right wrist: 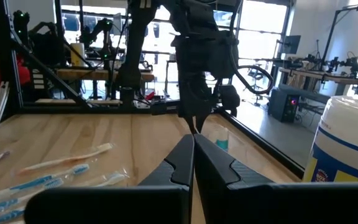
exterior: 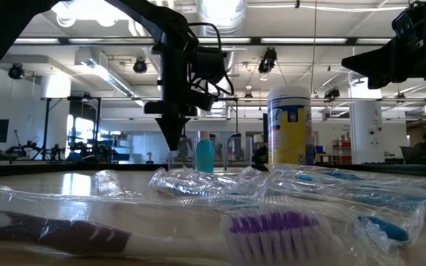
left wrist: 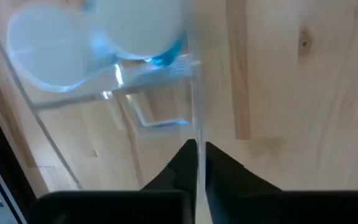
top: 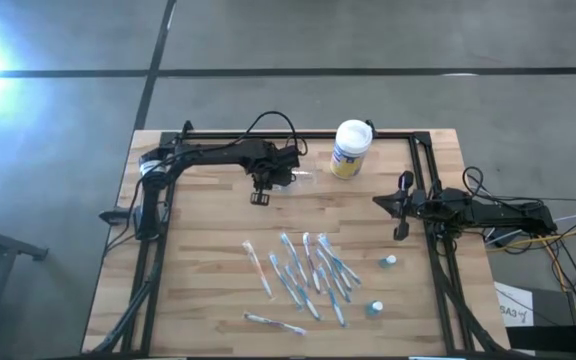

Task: Pick & Place toothbrushing station
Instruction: Put the blue mouthwash bottle into the transparent toothbrush holder

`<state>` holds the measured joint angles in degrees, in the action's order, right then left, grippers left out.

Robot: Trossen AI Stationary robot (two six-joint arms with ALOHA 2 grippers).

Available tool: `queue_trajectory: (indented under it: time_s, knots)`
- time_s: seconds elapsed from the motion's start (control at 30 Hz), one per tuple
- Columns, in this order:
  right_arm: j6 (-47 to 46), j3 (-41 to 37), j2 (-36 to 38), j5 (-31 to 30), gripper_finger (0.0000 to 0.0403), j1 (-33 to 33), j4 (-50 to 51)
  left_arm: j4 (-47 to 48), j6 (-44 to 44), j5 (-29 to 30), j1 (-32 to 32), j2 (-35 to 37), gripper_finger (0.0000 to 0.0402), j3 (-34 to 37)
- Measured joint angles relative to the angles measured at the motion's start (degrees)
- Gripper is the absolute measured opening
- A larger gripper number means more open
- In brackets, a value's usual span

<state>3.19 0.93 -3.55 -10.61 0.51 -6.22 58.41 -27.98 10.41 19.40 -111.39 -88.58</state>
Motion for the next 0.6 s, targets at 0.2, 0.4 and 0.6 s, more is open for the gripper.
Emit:
queue_trajectory:
  time_s: [0.2, 0.4, 0.6]
  knots:
    - [0.0, 0.0, 0.0, 0.0, 0.0008, 0.0, 0.0, 0.1, -0.7, 0.0, 0.9, 0.0, 0.0021, 0.0]
    - [0.0, 0.0, 0.0, 0.0, 0.0008, 0.0, 0.0, 0.1, -0.7, 0.1, 1.1, 0.0, 0.0036, 0.0]
    - [0.0, 0.0, 0.0, 0.0, 0.0008, 0.0, 0.0, 0.1, -0.7, 0.0, 1.2, 0.0, 0.0034, 0.0]
